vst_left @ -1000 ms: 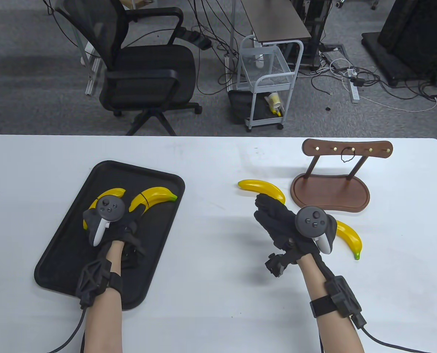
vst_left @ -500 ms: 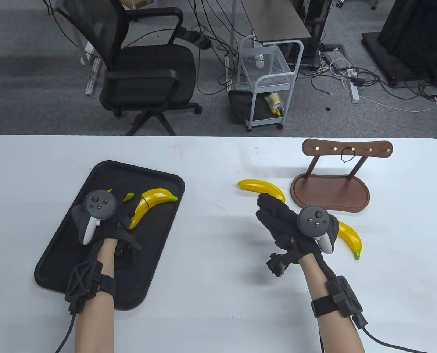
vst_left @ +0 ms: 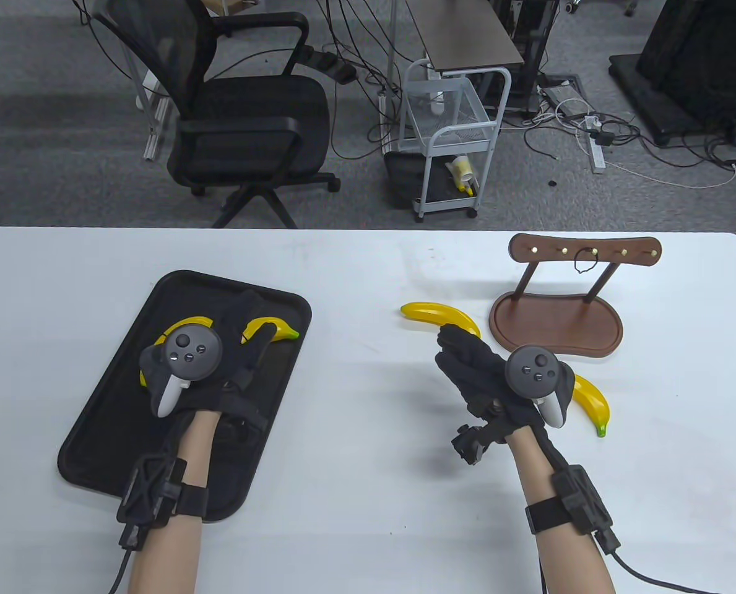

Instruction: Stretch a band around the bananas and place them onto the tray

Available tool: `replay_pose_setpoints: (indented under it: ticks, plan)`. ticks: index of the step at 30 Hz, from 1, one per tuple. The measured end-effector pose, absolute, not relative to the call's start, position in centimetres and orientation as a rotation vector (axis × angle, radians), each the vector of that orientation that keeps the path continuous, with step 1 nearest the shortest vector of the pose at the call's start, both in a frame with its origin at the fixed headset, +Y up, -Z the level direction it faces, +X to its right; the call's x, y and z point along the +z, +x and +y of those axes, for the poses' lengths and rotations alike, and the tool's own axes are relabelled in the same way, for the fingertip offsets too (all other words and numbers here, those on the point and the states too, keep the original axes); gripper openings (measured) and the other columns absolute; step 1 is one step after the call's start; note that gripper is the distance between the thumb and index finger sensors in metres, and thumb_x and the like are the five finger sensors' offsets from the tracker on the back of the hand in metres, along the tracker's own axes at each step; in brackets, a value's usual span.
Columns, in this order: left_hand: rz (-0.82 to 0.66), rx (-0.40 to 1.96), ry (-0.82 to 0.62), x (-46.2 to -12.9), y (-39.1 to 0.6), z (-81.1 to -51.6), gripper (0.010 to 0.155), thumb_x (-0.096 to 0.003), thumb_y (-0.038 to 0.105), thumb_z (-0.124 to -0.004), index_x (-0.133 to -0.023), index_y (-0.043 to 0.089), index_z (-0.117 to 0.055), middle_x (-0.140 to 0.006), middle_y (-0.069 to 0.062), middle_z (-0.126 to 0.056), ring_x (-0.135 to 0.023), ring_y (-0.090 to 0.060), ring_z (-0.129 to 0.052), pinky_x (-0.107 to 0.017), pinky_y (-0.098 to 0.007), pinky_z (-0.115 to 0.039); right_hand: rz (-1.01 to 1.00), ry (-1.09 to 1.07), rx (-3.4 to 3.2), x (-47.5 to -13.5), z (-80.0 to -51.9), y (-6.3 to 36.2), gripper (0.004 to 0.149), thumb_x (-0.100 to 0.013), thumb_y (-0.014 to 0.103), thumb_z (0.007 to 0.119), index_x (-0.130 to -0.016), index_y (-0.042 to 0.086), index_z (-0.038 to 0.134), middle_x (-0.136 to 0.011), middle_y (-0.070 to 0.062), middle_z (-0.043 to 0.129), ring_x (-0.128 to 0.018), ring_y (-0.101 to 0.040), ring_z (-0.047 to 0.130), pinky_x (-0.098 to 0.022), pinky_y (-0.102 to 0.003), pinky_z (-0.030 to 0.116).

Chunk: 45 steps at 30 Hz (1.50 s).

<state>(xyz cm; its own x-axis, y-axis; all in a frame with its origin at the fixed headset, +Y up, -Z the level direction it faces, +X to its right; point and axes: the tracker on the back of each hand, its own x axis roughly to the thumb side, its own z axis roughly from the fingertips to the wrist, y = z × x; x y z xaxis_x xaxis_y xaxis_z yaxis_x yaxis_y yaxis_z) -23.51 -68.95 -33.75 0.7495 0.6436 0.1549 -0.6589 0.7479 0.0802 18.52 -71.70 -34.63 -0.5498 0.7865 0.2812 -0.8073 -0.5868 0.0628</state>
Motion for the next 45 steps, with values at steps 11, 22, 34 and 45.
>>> replay_pose_setpoints:
  ticks: [11, 22, 34, 45]
  plan:
    - [-0.187, 0.779, 0.131, -32.6, -20.9, -69.0, 0.060, -0.0624, 0.048, -0.072, -0.114, 0.027, -0.050, -0.119, -0.001, -0.064, -0.108, -0.032, -0.073, -0.081, -0.049, -0.062, -0.099, 0.338, 2.178, -34.7, -71.7, 18.7, 0.061, -0.057, 0.043, 0.070, -0.108, 0.010, 0.059, -0.106, -0.018, 0.070, -0.090, -0.043, 0.078, -0.059, -0.054, 0.073]
    - [-0.258, 0.790, 0.092, -32.1, -19.3, -70.1, 0.062, -0.0617, 0.051, -0.071, -0.114, 0.027, -0.049, -0.120, 0.000, -0.062, -0.109, -0.032, -0.072, -0.082, -0.050, -0.062, -0.099, 0.300, 2.172, -35.0, -72.1, 19.5, 0.061, -0.057, 0.043, 0.071, -0.108, 0.011, 0.059, -0.106, -0.017, 0.070, -0.090, -0.043, 0.079, -0.059, -0.054, 0.073]
    - [-0.282, 0.789, 0.040, -32.1, -17.9, -71.0, 0.061, -0.0625, 0.051, -0.070, -0.114, 0.028, -0.048, -0.121, 0.000, -0.061, -0.110, -0.031, -0.070, -0.083, -0.050, -0.059, -0.135, 0.113, 1.978, -36.4, -71.8, 23.4, 0.061, -0.057, 0.041, 0.074, -0.107, 0.010, 0.059, -0.105, -0.018, 0.071, -0.088, -0.042, 0.080, -0.059, -0.054, 0.074]
    - [-0.297, 0.782, 0.006, -32.2, -17.4, -71.7, 0.060, -0.0628, 0.051, -0.070, -0.114, 0.029, -0.048, -0.120, 0.001, -0.062, -0.109, -0.029, -0.071, -0.083, -0.047, -0.060, -0.196, -0.067, 1.883, -38.3, -71.5, 28.2, 0.061, -0.056, 0.041, 0.076, -0.107, 0.010, 0.060, -0.104, -0.016, 0.073, -0.087, -0.040, 0.082, -0.058, -0.052, 0.075]
